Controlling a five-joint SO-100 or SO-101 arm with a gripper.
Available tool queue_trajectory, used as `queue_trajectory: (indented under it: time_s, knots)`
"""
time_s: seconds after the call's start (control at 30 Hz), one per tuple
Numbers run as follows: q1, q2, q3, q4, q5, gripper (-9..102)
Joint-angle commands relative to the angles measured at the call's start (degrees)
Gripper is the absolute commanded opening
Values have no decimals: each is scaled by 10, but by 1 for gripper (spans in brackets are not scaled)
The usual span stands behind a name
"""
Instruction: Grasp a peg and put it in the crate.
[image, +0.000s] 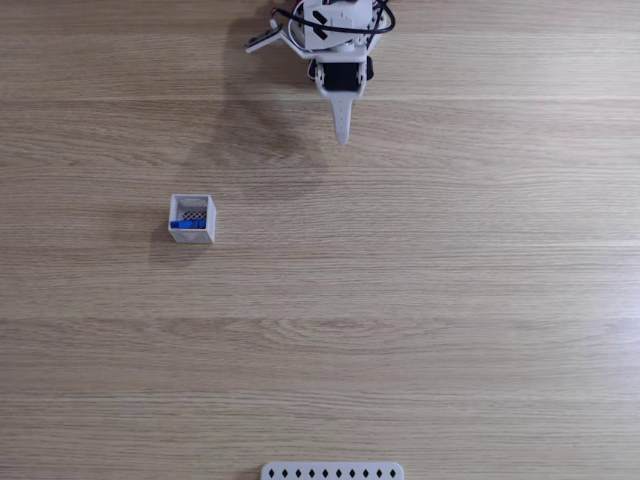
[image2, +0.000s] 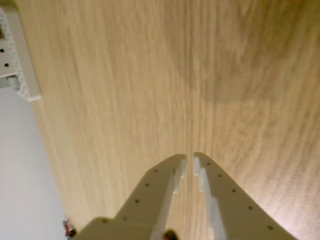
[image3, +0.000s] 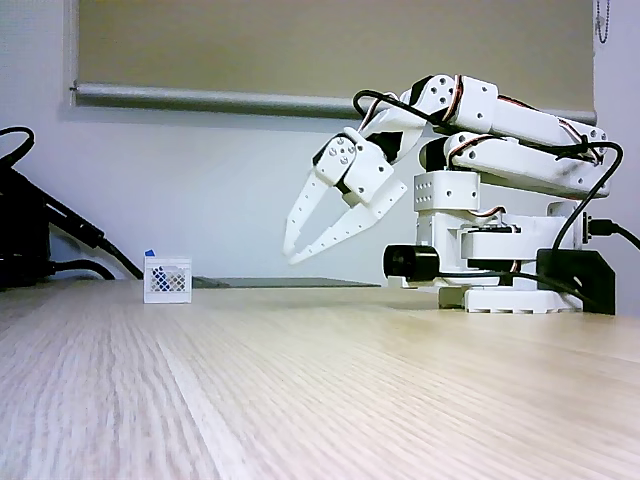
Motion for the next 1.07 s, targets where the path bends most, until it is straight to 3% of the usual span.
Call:
queue_trajectory:
  time_s: [0.0, 1.03]
  knots:
    - [7, 8, -42, 16, 0, -1]
    - [6, 8, -52, 50, -2, -1]
